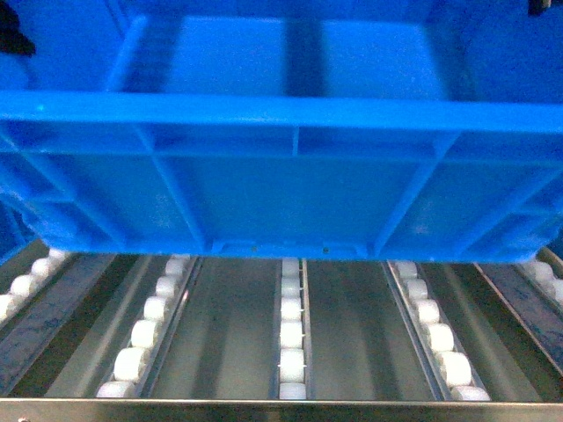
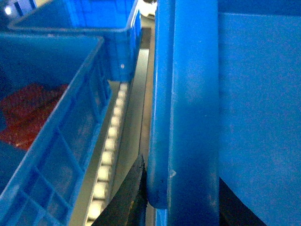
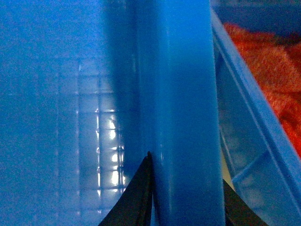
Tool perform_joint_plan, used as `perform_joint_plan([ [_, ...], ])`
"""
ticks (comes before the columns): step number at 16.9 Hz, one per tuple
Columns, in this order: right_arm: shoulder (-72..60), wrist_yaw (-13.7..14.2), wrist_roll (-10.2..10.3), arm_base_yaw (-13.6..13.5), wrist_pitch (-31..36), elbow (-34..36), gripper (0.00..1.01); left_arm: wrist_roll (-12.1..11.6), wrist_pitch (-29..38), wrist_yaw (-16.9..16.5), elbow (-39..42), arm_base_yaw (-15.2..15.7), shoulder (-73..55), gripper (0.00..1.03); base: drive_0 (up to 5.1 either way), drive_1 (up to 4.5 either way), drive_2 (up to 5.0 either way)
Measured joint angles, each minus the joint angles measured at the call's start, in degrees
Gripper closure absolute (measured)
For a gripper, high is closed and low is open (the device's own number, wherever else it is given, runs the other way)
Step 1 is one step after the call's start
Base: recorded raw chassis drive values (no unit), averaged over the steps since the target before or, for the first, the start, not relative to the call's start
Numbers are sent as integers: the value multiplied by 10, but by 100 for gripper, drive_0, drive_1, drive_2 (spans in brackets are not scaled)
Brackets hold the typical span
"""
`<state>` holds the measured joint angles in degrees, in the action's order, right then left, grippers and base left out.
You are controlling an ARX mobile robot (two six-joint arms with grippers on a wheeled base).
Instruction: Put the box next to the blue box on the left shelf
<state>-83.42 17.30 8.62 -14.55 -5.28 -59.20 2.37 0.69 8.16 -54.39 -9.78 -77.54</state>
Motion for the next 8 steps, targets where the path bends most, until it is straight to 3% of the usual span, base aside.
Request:
perform_joint_plan([
  [2,-26,-26,19,10,-34,-3,80,0,-55,0,-10,-5,-23,84,0,0,0],
  [8,-96,-77,26,42,-58,-40,80,42,-119,-26,-30,-5,-96,84,0,0,0],
])
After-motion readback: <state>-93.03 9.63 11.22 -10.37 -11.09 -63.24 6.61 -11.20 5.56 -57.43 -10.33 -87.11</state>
